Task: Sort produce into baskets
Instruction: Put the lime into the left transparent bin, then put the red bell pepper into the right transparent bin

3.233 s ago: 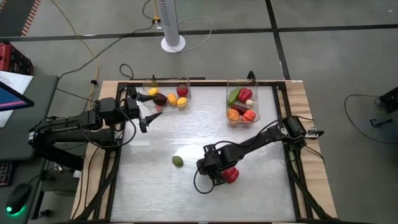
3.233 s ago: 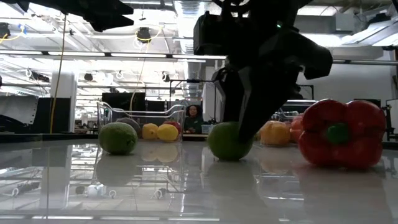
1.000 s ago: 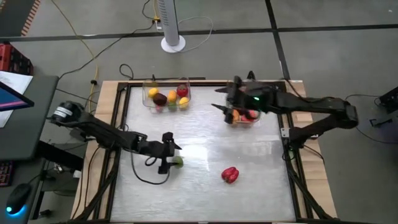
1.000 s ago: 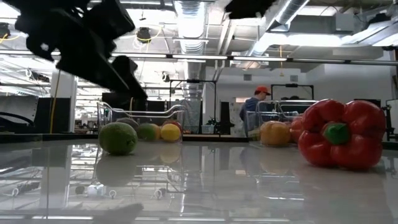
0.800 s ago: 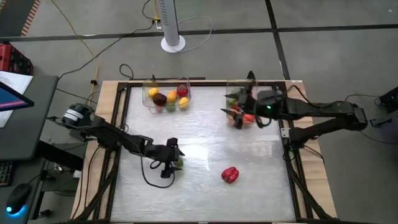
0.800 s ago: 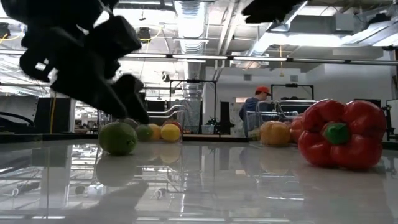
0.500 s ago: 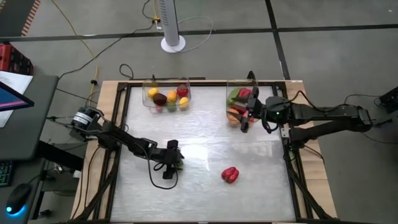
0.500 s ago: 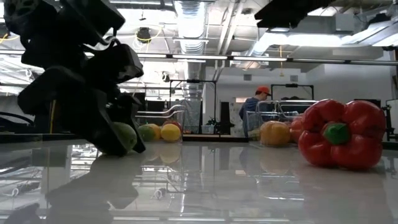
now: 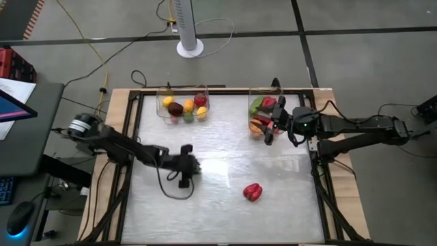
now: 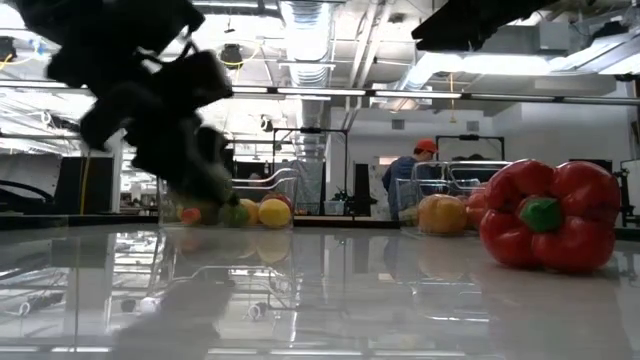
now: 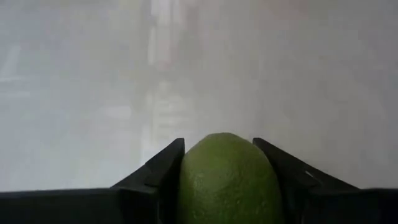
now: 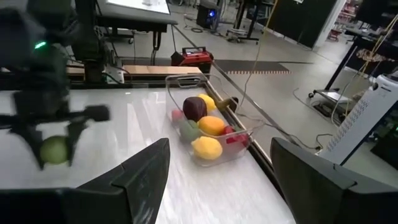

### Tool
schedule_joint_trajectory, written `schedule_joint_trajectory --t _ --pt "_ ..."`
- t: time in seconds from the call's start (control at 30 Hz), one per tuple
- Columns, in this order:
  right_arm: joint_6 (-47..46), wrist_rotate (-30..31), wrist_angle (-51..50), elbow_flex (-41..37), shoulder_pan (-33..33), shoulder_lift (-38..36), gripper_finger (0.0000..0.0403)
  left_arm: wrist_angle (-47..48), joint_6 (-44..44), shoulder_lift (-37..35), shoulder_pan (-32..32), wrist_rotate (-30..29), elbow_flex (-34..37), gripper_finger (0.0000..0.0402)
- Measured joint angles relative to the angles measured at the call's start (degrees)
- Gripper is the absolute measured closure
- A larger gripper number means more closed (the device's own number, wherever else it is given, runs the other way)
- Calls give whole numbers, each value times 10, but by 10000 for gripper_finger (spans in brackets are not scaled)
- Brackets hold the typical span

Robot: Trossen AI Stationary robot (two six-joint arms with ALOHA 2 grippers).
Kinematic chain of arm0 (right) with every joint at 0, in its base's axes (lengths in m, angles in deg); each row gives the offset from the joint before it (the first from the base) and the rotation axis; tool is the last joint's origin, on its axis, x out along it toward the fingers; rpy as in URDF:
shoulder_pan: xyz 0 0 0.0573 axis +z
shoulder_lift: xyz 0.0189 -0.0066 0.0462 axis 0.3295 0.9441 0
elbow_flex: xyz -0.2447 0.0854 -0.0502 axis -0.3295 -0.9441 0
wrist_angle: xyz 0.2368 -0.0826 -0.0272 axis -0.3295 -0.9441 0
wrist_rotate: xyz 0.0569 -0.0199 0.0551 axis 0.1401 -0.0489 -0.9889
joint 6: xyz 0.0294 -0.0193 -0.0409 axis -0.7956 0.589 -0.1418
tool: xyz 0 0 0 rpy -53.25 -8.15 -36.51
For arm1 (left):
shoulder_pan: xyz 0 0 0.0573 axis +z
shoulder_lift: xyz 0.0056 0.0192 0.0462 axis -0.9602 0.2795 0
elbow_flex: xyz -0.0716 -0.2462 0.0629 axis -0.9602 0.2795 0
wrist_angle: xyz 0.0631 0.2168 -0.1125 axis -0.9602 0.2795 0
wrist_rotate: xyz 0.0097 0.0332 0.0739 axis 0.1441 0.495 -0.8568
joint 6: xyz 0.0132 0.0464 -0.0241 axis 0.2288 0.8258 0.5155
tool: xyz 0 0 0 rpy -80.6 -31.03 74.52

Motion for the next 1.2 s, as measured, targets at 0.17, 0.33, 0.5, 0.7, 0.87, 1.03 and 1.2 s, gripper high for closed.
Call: schedule_joint_trajectory --t 0.17,0.33,0.5,0.7,0.87,1.03,1.2 --pt "14 0 -1 0 -1 0 100 3 58 -73 109 2 1 243" --pt "25 1 0 0 -2 0 100 -43 78 -104 241 4 1 237" --pt "30 1 0 0 -6 0 100 -102 34 -98 343 -72 0 235" --pt "30 0 -6 0 -10 4 100 -104 15 -95 411 -86 0 208" --pt "31 0 -3 0 -13 10 100 -67 28 -95 427 -69 -30 128" --pt "41 0 -7 0 -21 8 100 -51 34 -95 415 29 -67 61" --pt "44 6 -27 0 -20 -28 100 -35 49 -42 274 25 -88 61"
